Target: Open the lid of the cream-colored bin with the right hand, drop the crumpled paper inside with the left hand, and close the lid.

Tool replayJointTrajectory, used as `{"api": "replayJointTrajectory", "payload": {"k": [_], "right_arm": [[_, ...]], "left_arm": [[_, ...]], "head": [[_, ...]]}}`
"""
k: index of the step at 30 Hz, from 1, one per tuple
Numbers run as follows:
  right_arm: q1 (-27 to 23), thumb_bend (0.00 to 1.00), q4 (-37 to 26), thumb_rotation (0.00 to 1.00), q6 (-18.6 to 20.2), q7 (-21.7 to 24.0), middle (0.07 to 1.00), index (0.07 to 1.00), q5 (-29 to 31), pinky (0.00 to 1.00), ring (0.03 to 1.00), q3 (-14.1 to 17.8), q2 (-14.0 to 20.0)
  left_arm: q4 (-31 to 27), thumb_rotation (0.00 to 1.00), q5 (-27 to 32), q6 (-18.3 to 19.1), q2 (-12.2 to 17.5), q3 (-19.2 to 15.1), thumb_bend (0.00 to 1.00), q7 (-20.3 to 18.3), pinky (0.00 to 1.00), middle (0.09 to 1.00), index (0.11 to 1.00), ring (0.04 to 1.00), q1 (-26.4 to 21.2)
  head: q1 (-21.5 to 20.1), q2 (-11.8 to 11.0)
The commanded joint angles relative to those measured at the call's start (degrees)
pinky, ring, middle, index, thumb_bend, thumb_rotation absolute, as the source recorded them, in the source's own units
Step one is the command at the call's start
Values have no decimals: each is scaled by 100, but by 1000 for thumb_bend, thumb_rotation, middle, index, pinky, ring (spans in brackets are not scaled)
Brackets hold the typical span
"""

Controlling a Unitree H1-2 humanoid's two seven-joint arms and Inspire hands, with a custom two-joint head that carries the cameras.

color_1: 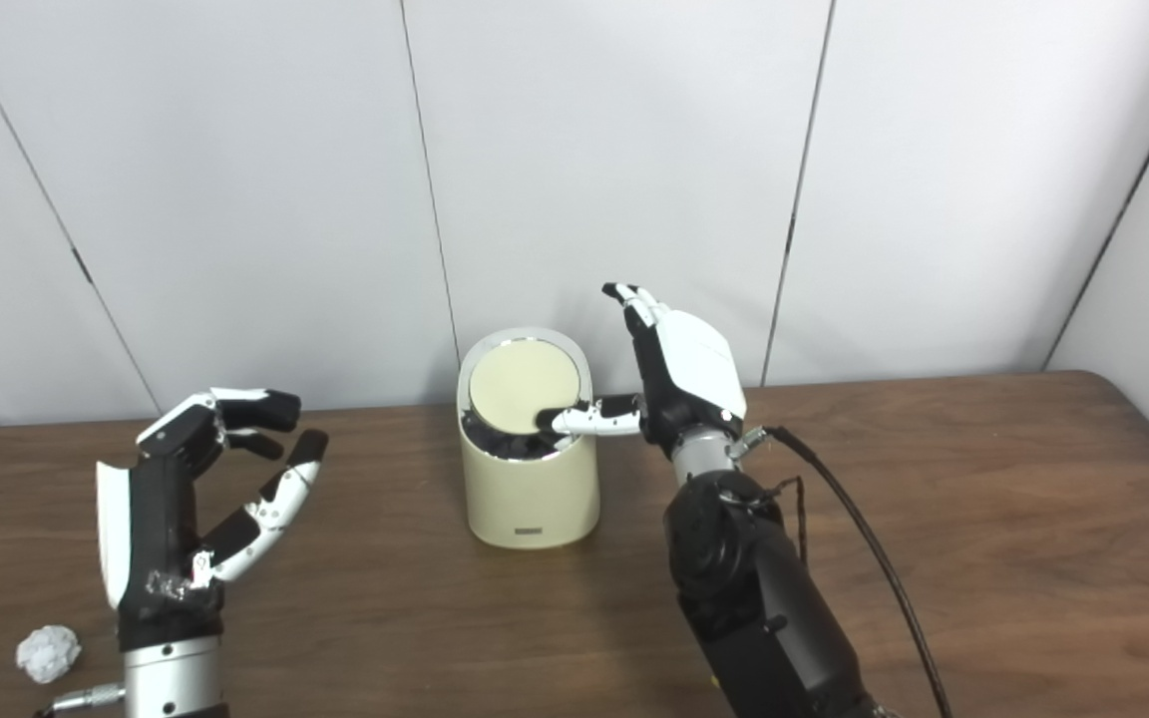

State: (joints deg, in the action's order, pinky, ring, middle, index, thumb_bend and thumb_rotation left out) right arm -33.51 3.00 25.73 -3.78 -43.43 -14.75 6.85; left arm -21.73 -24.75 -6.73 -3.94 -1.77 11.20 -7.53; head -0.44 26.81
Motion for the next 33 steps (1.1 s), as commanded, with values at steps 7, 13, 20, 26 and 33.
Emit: {"api": "replayJointTrajectory", "payload": {"k": [7,13,20,26,33], "right_arm": [[-334,947,-7,423,63,98,956,934,-66,885,939,-16,-52],[-461,927,66,406,92,102,963,938,-132,854,948,3,-115],[-539,911,153,397,101,188,972,947,-256,889,964,2,-151],[-580,920,242,387,83,157,971,941,-251,884,959,-37,-160],[-620,923,226,376,112,253,976,944,-301,885,963,-3,-233]], "left_arm": [[-127,76,-126,-99,-54,63,480,90,441,587,493,552,-263],[-79,77,-125,-121,-86,92,480,128,439,586,493,551,-299],[-119,78,-194,-73,-146,121,480,146,445,587,493,553,-304],[-137,78,-193,-80,-167,119,480,128,444,588,493,553,-315],[-137,77,-173,-79,-169,113,480,119,444,588,492,552,-326]], "head": [[-11,-34],[-15,-64],[3,-65],[-24,-71],[-24,-82]]}}
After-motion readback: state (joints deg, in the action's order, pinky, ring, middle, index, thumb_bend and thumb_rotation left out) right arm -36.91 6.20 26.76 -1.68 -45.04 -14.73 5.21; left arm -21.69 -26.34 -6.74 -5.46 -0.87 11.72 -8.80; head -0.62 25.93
